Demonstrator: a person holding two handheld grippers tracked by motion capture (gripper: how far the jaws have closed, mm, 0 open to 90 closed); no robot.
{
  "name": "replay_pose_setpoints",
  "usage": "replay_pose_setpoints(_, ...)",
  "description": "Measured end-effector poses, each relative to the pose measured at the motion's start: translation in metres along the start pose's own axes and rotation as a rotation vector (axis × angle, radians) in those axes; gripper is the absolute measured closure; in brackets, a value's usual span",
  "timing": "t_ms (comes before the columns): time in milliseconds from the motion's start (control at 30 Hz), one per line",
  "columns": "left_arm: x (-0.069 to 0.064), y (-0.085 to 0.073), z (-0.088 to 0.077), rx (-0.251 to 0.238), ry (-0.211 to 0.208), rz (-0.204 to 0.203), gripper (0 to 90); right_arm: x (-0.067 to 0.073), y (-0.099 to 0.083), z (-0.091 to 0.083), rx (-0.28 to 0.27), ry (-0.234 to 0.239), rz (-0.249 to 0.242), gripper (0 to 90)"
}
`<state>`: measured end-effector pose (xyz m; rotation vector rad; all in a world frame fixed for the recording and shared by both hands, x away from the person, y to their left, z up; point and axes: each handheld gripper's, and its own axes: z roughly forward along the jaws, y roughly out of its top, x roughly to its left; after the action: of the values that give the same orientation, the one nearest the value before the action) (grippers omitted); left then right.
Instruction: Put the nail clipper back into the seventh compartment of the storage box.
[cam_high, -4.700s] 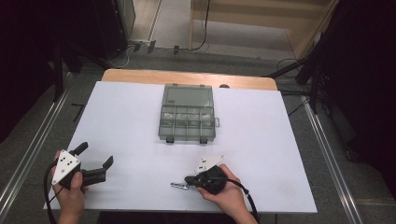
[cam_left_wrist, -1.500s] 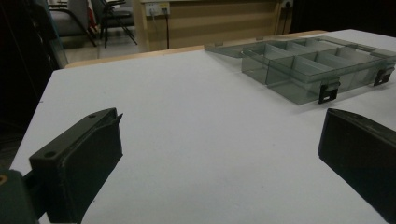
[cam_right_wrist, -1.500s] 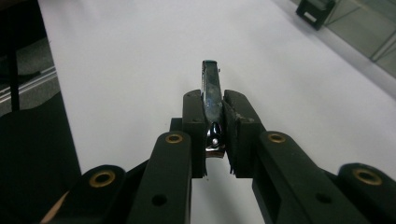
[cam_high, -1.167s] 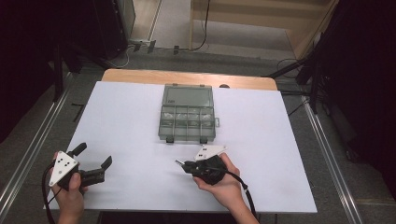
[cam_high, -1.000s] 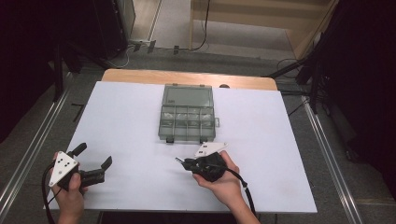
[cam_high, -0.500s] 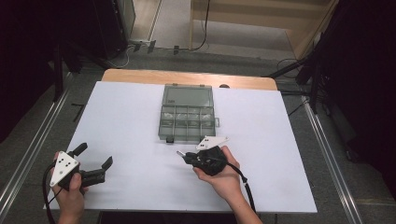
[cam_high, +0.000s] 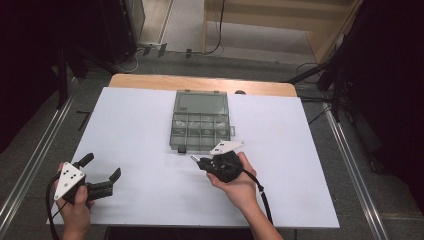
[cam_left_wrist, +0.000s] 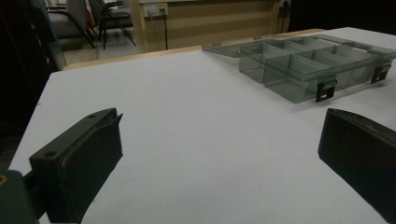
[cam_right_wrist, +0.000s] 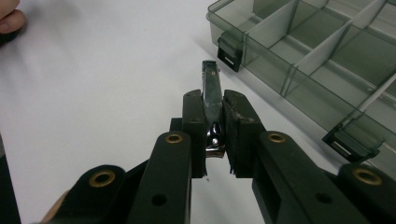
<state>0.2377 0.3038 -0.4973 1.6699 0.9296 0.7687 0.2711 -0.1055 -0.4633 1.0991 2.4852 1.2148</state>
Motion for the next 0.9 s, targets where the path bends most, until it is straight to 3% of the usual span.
replay_pose_setpoints(900,0.000,0.000,0.000,0.000,-0.004,0.004,0.0,-0.024,0.009,0.006,-0.016,-0.067,0.043,81.5)
